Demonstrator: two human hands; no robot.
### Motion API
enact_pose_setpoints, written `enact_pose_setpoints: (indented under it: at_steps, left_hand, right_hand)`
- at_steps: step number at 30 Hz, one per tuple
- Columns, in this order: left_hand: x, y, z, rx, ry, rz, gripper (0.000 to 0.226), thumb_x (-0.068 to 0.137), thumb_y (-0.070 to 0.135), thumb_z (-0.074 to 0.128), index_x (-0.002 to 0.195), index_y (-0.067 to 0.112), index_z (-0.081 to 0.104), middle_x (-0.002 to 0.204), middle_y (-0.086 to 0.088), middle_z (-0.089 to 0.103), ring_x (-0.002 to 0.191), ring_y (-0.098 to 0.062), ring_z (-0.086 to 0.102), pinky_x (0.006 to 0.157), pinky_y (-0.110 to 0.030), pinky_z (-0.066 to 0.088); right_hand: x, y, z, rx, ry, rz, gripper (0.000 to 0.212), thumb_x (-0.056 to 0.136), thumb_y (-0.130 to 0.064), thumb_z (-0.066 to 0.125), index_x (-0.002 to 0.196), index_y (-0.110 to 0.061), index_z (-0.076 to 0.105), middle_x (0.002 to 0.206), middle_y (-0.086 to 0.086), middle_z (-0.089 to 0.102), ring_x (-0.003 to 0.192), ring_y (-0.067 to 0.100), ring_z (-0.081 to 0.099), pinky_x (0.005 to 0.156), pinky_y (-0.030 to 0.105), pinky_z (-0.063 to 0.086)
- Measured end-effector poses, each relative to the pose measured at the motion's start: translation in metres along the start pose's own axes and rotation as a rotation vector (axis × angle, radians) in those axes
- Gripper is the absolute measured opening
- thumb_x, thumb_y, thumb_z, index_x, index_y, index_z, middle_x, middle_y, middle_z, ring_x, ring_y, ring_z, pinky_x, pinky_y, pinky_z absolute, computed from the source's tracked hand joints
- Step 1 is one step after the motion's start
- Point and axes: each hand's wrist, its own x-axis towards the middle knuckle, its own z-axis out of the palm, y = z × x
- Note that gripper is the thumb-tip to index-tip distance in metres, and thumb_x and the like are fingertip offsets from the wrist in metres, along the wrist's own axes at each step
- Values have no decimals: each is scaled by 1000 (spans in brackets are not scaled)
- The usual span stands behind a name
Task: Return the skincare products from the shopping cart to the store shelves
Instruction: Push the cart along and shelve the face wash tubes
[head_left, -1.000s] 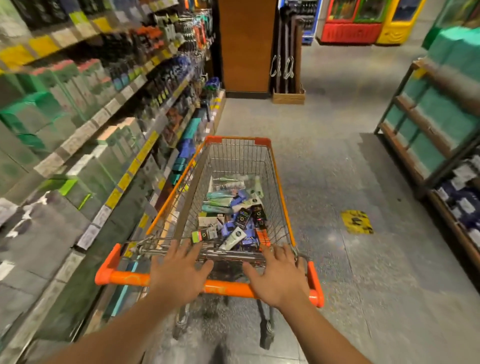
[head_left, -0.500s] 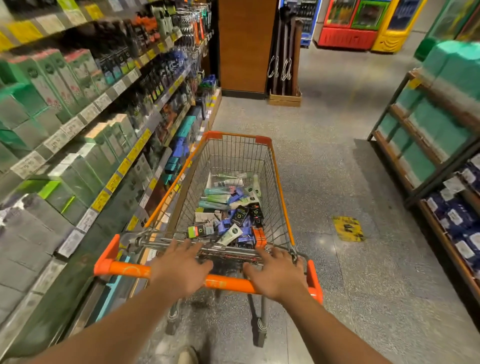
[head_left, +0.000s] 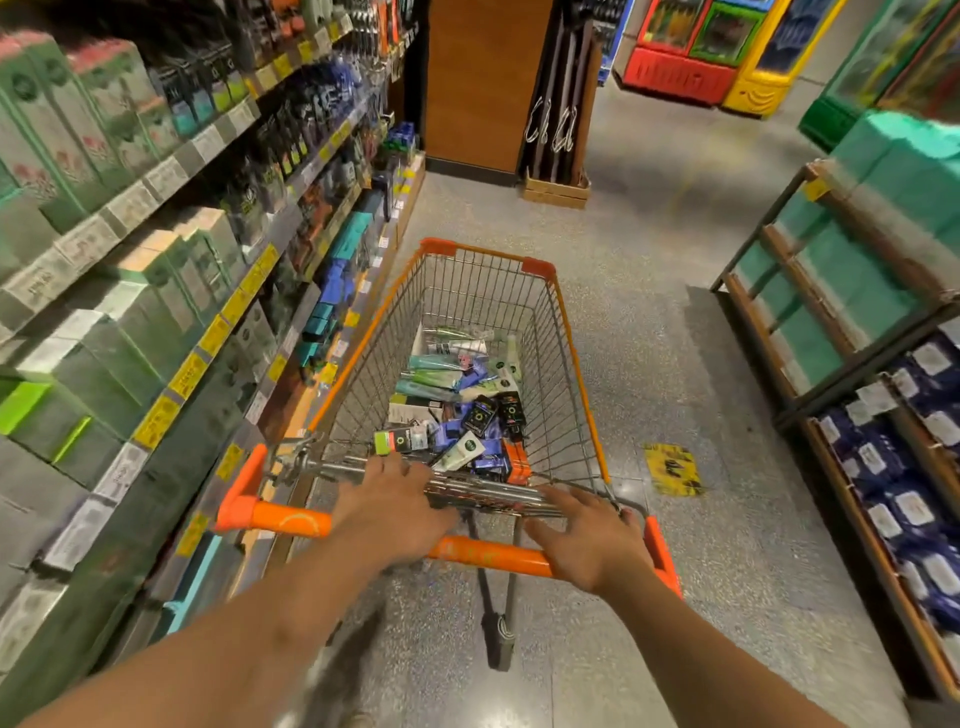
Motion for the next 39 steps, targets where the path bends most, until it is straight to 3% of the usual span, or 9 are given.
enact_pose_setpoints:
  at_steps: [4, 8, 16, 23, 33, 36, 39]
  left_hand:
    - [27, 2, -13, -12, 14, 6, 79, 86, 73, 40, 153, 33, 32, 163, -4, 24, 152, -29, 17, 116, -65, 23]
    - [46, 3, -23, -37, 43, 40, 76, 84, 75, 37, 145, 30, 41, 155, -8, 36, 144, -31, 28, 111, -68, 27]
    - [80, 3, -45, 5, 33, 62, 80, 86, 74, 34, 151, 28, 37, 164, -10, 27, 153, -34, 16, 114, -69, 22]
    - [101, 7, -56, 29, -2, 60, 88, 90, 75, 30, 159, 21, 25, 169, -16, 16, 157, -38, 2, 118, -73, 1]
    - [136, 10, -69, 31, -24, 92, 95, 92, 82, 11, 159, 17, 25, 164, -24, 20, 152, -46, 13, 125, -61, 9]
    - [156, 10, -79, -73, 12, 64, 91, 92, 81, 8, 153, 18, 34, 157, -17, 34, 146, -42, 24, 120, -58, 25]
    - [174, 11, -88, -118, -11, 25, 83, 93, 77, 8, 143, 23, 46, 143, -13, 49, 134, -37, 41, 102, -50, 44]
  right_hand:
    - [25, -2, -13, 10, 21, 17, 71, 92, -75, 37, 158, -50, 27, 170, -9, 25, 156, 18, 22, 124, 56, 8]
    - [49, -4, -25, 3, 27, 26, 69, 92, -74, 38, 156, -52, 27, 169, -10, 27, 155, 18, 23, 125, 56, 9]
    - [87, -10, -44, 17, 18, 52, 65, 94, -73, 42, 155, -56, 27, 169, -10, 25, 156, 19, 20, 124, 54, 9]
    - [108, -12, -57, 28, 27, 49, 65, 93, -73, 44, 154, -56, 31, 168, -9, 29, 156, 20, 22, 125, 54, 11]
    - [146, -16, -67, -20, 102, 93, 59, 96, -76, 30, 142, -45, 50, 151, -7, 52, 143, 20, 42, 120, 54, 20]
    - [165, -24, -68, -83, 138, 62, 59, 99, -72, 25, 130, -35, 58, 138, -1, 60, 134, 24, 48, 113, 52, 26]
    - [187, -30, -67, -107, 120, 49, 74, 95, -72, 9, 116, -25, 63, 123, 4, 65, 123, 27, 55, 110, 50, 32]
